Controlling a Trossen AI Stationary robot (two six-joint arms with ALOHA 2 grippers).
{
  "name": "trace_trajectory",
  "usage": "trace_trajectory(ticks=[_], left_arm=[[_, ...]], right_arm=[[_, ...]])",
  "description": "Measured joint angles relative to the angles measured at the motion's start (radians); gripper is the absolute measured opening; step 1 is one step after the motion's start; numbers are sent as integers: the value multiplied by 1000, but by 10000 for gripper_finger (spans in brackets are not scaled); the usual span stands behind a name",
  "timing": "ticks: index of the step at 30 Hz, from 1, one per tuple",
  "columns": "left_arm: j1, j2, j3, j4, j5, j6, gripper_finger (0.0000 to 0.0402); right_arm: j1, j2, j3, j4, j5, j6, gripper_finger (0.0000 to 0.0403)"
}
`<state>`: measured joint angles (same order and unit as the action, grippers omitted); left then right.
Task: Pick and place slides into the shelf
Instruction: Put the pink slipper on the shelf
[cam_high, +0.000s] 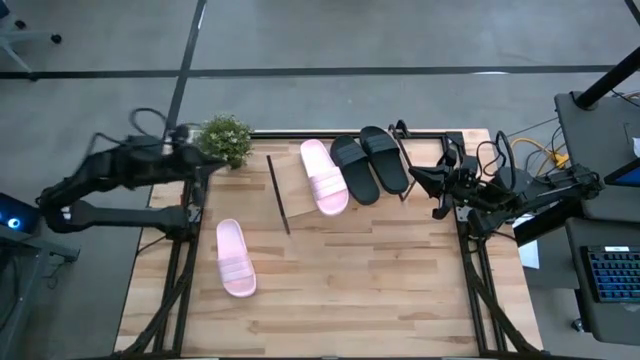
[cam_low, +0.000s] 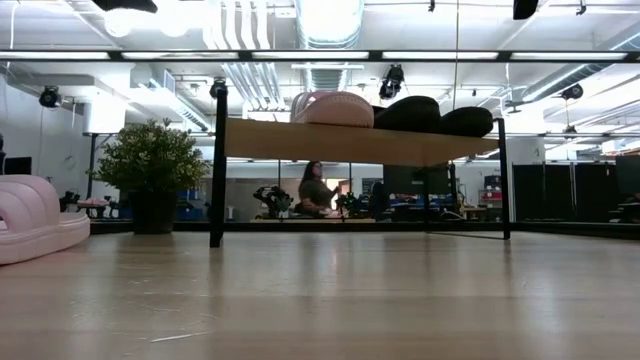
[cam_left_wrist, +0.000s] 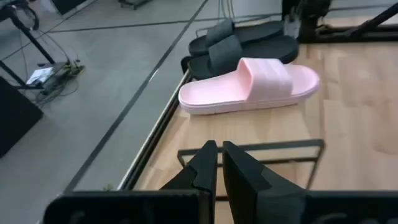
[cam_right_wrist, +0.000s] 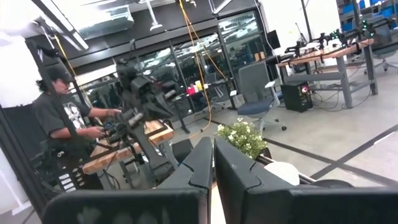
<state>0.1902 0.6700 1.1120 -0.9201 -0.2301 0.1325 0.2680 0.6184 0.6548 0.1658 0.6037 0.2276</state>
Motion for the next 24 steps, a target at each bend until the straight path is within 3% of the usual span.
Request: trace_trajectory(ticks=[9, 18, 24], left_arm=[[-71, 105, 141, -234, -12, -47, 11], [-182, 256, 278, -243, -41, -3, 11], [-300, 343, 330, -158, -70, -9, 11]], right_arm=[[0, 0, 0, -2, 0, -18, 9], [0, 0, 0, -4, 0, -18, 9], [0, 0, 0, -5, 0, -23, 9]])
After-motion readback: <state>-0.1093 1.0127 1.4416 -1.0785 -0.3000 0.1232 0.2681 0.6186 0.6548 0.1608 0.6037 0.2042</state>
